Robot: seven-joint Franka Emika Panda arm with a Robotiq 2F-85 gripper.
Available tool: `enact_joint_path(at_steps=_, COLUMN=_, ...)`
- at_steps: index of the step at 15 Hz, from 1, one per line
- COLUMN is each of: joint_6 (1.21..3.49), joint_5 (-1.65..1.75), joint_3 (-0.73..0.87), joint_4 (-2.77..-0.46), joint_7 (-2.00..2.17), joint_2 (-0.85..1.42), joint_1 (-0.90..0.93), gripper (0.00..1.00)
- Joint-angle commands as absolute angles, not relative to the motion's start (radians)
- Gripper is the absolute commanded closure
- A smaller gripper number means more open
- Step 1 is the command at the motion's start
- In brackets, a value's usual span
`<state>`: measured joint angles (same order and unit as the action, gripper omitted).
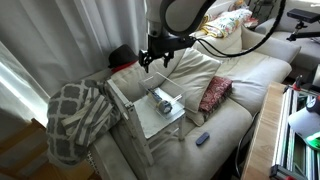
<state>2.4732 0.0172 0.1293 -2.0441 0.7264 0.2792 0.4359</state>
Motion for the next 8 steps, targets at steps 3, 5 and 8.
enact_joint_path(at_steps=3, joint_6=2.054, joint_5=0.260, joint_3=0.062, joint_4=-2.047, joint_7=0.951, joint_2=0.100, joint_1=0.379, gripper=0.00)
enact_joint_path(at_steps=5, joint_6=1.994, joint_5=0.255, joint_3=0.014, joint_4=-2.048, joint_7=0.926, joint_2=0.066, joint_1=0.337, gripper=0.00)
enact_joint_path(at_steps=8, joint_6=1.993, joint_5=0.238, joint_3=-0.036, joint_4=-2.016, joint_7=0.927, joint_2=0.078, joint_1=0.284, gripper=0.00)
